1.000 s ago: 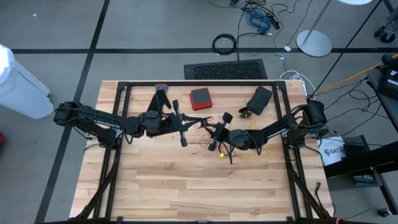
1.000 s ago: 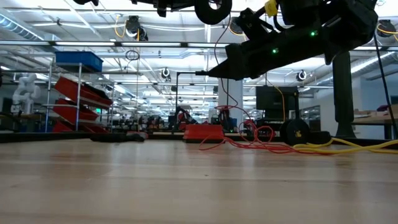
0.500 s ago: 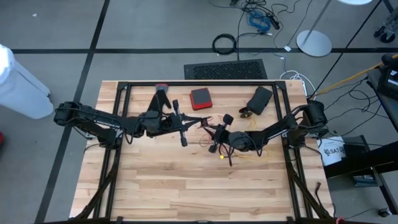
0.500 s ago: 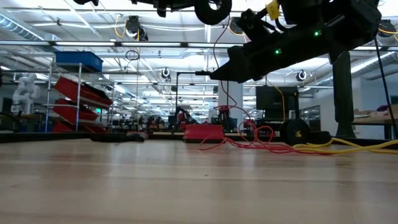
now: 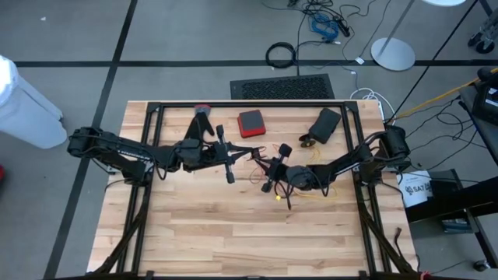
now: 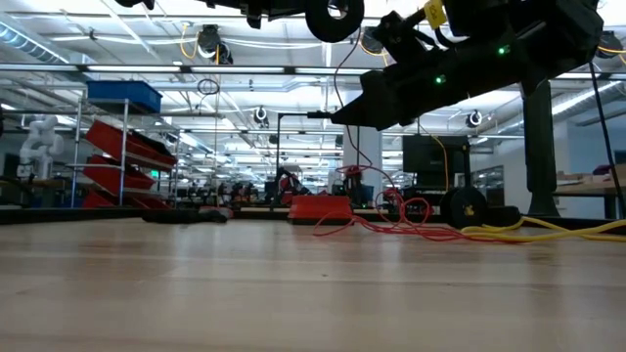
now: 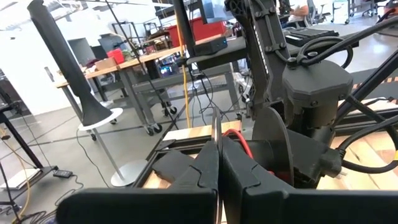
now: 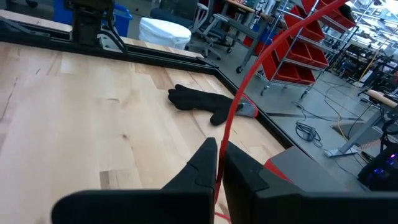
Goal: Coil cords
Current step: Coil the red wire onto the spool
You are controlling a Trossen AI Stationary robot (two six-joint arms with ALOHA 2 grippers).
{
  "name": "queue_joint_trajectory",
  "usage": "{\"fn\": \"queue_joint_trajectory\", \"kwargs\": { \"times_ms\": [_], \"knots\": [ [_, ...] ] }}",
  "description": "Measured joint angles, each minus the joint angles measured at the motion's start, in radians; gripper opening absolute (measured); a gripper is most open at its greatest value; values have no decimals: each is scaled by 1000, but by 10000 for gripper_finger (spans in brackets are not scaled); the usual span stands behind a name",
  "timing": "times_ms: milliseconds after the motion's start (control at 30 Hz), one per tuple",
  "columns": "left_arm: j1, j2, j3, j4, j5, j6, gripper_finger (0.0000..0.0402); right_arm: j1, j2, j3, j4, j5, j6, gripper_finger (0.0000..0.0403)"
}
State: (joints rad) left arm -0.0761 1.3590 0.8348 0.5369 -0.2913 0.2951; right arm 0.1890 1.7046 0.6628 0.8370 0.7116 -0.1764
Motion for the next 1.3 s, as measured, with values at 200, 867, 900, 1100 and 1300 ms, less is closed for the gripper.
{"fn": "queue_joint_trajectory", "kwargs": {
  "times_ms": [200,867,900,1100,1300],
  "knots": [
    [4,0,0,0,0,0,0,10,0,0,-17,0,0,9],
    [25,41,0,33,-51,1,0,6,0,121,-53,-5,10,1],
    [28,52,0,36,-51,1,0,4,0,143,-80,-6,10,1],
    [46,95,0,32,-87,41,0,3,0,230,-197,-6,7,0],
    [46,95,0,-8,-151,147,0,23,0,231,-206,-2,15,0]
  ]
}}
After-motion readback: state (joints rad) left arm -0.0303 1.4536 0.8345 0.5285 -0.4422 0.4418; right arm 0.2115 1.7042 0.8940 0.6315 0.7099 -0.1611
